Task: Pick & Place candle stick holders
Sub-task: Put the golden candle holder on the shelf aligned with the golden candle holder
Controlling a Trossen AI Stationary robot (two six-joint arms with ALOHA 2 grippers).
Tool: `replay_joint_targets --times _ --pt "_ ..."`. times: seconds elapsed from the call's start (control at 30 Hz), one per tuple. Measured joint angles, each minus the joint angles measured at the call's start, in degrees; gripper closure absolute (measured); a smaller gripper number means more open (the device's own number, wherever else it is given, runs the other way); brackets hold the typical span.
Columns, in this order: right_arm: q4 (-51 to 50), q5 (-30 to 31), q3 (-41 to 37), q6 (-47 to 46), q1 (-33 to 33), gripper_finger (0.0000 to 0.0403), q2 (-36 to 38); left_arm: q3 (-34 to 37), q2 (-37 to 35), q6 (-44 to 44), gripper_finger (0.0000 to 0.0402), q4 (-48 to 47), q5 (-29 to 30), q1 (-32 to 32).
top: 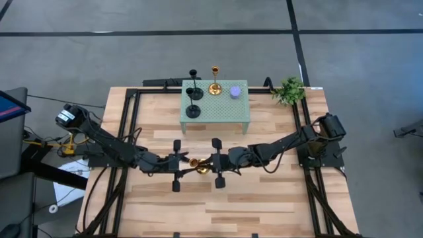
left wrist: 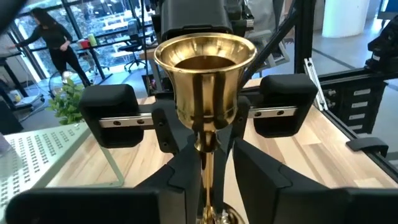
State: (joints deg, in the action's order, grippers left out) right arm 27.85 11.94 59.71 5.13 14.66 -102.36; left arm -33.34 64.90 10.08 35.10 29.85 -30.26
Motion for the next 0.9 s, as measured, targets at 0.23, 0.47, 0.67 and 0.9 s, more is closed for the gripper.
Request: replay_joint_targets --times 0.23,0.47,0.67,0.9 --pt "-5.19 5.55 -0.09 1.33 -0.27 0.0402 2.68 1.41 -2.5 0.25 0.0308 -0.94 6.58 -1.8" --pt "-7.29 10.82 -0.12 1.32 -2.82 0.0402 7.18 3.04 -7.15 0.23 0.0307 -1.23 7.42 -5.08" --pt "-0.31 10.98 -2.58 -0.16 -7.41 0.0403 7.19 3.11 -7.99 1.59 0.0307 -1.63 7.48 -8.07" --pt "13.77 11.02 -10.08 -2.03 -11.96 0.0403 7.17 3.15 -7.99 1.74 0.0307 -1.64 7.62 -8.57"
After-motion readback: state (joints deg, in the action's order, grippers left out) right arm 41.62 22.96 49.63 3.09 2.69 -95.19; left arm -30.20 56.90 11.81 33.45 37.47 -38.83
